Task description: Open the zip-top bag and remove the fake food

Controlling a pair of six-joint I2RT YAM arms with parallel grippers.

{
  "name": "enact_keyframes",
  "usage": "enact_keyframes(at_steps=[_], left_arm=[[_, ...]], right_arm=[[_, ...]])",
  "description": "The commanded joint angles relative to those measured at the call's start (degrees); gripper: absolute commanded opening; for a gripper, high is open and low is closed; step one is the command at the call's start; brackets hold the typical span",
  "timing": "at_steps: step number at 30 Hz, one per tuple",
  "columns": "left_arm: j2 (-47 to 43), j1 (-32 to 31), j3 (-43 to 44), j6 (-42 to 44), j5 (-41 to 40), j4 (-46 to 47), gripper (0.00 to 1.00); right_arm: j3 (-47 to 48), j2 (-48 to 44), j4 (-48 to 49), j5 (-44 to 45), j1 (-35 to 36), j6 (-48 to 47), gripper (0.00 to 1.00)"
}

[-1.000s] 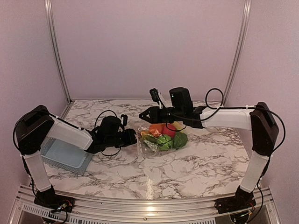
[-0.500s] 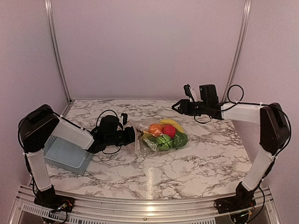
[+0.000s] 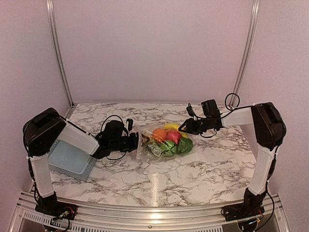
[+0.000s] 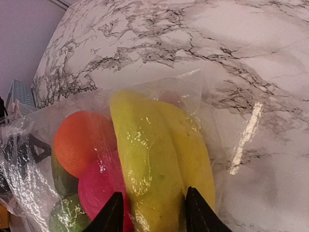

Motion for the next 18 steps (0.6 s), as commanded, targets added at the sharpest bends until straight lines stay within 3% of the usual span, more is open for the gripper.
enact_keyframes(at_steps=[1, 5, 18], left_arm=[[1.43, 0.41, 1.74, 1.27, 0.75, -1.06, 0.69], [2.34, 0.73, 2.55, 1.64, 1.03, -2.03, 0.69], [0.12, 0.86, 2.45, 2.57, -2.72, -10.8, 0.72]], right_arm=[[-0.13, -0.13, 2.5, -3.6, -0.14, 0.9, 0.28], [-3.11, -1.83, 6.33, -5.33, -0.02, 2.7, 0.01], [-15.82, -14.32, 16.05, -7.06, 1.47, 7.56, 0.0]])
